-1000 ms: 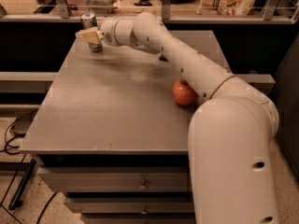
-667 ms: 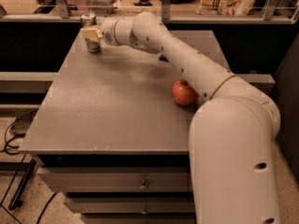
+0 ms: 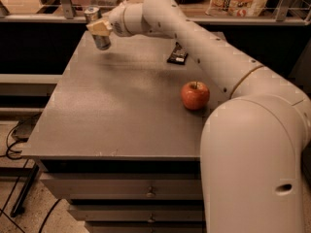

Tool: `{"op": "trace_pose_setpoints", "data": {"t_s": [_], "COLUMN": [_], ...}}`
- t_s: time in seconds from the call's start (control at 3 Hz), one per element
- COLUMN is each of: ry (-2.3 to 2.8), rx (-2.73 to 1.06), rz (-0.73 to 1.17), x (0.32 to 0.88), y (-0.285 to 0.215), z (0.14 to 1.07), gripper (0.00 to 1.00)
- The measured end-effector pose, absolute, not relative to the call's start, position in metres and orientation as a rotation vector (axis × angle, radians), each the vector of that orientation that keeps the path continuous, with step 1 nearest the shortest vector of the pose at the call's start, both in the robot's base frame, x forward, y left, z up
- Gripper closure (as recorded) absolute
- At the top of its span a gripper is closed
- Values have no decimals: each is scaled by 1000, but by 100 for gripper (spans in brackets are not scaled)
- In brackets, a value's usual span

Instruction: Knock redbull can over

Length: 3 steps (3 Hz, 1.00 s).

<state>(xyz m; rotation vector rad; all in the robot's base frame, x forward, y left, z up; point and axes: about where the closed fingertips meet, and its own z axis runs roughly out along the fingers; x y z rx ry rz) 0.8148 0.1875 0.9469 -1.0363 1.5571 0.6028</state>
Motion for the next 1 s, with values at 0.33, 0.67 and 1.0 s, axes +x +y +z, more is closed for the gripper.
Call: {"op": "trace_pose_setpoints", "data": {"t_s": [0.33,0.67,1.0], "ry": [1657,1794,1953], "rx": [-1162,-1272,-1379], "rz": [473,347,234], "x": [806,799,789], "y": [152,114,83], "z": [956,947,923], "gripper": [100,95,80]}}
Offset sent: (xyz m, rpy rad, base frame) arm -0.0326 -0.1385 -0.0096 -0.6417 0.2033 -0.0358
